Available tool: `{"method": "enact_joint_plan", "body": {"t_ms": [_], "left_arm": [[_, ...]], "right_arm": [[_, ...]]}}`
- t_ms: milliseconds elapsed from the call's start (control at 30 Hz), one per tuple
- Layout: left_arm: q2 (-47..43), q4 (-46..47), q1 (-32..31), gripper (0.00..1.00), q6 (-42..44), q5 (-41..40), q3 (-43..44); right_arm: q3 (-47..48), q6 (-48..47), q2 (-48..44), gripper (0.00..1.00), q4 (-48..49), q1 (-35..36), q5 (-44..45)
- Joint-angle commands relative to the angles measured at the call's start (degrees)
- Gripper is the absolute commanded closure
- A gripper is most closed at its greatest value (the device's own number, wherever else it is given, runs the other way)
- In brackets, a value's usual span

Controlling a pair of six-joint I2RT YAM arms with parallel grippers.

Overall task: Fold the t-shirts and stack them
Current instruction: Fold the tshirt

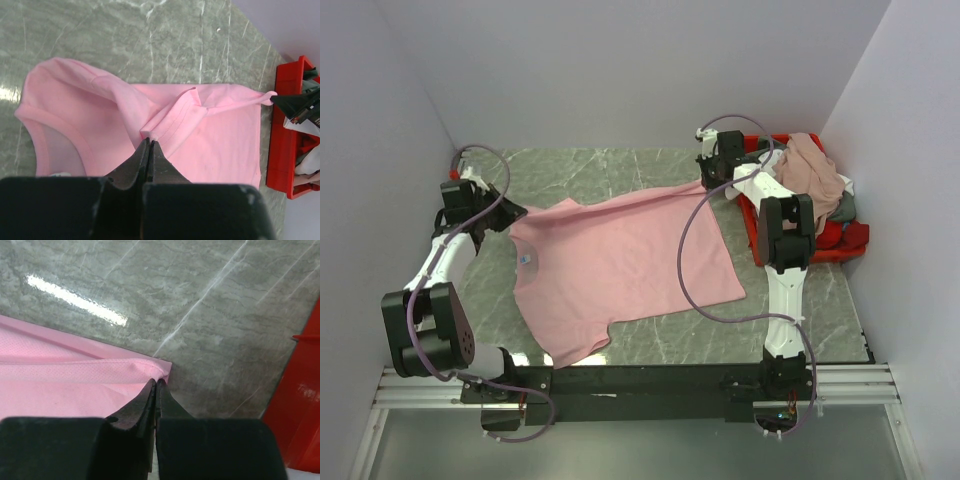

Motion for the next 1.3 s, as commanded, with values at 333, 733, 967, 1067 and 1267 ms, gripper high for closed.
{"method": "enact_joint_plan", "body": {"t_ms": [333, 733, 967, 1067, 1267], "left_arm": [[-3.54, -4.58, -0.87, 1.00, -0.17, -3.04, -3.73], [1.03, -10.55, -3.59, 0.97, 1.41, -3.48, -4.87], [4.20, -13.37, -7.28, 0.94, 2.64, -6.64, -3.38], [4.99, -15.74, -8.16, 0.92, 3.35, -8.92, -2.68], [0.97, -19.96, -9.48, 0.43, 4.14, -14.28, -2.59]], "right_arm": [[-4.68, -4.72, -9.46, 0.49, 1.12, -0.80, -1.83], [-7.93, -10.52, -17.11, 0.28, -3.71, -0.72, -15.10], [-12.41, -10.18, -21.86, 0.28, -4.42, -0.71, -20.72], [-14.34, -10.17, -23.62, 0.28, -4.59, -0.63, -21.96], [-18.21, -10.35, -26.60, 0.28, -4.94, -0.63, -24.33]]}}
